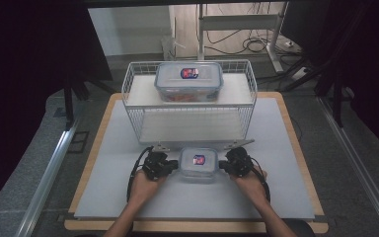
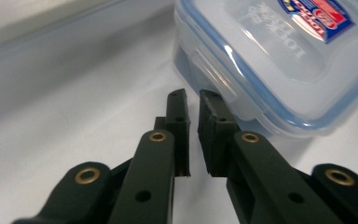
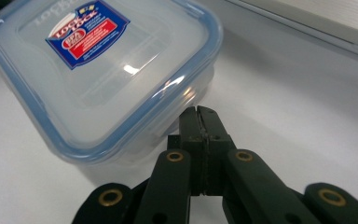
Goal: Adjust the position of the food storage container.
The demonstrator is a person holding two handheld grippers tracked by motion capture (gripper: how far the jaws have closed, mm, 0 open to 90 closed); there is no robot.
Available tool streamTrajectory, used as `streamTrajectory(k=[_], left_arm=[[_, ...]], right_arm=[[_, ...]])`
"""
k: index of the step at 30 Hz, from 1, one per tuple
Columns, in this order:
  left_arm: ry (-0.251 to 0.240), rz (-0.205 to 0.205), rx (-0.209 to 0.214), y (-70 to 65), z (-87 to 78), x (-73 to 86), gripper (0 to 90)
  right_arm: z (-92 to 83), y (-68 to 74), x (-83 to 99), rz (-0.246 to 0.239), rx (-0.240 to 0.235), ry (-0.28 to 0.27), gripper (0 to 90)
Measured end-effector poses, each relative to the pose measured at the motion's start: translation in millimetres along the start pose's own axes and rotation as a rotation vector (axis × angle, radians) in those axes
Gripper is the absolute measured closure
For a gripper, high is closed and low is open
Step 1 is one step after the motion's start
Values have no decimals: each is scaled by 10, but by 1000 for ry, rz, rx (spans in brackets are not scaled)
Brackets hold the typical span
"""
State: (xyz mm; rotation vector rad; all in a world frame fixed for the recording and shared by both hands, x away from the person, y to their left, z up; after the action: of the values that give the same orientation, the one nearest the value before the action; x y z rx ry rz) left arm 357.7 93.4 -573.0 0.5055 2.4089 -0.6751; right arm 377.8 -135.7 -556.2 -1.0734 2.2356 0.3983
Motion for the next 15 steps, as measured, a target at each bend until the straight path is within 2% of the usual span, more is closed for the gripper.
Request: streamTrajectory(k=[5,10,15], left_arm=[[15,-9,-16,-18,-102,102,833],[27,-24,-15,-76,-185,228,833],[42,-5,-10,-156,-225,305,821]], right_arm=[[22,106,-19,-20,-21,4,895],[1,197,-4,-43,-33,8,895],[-70,279,65,-70,-40,26,895]])
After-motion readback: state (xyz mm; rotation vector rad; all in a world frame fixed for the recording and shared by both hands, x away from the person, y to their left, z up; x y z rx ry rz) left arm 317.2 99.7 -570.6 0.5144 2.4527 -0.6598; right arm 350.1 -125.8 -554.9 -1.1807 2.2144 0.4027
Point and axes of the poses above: each handheld gripper's, and its own axes: z roughly forward along the jaws, x roughly out of its underside, y roughly to its left, the point moved 6 cm from there along z, roughly forward along the jaws, and after that the axes turned 11 degrees about -z, right-handed, at the moved point
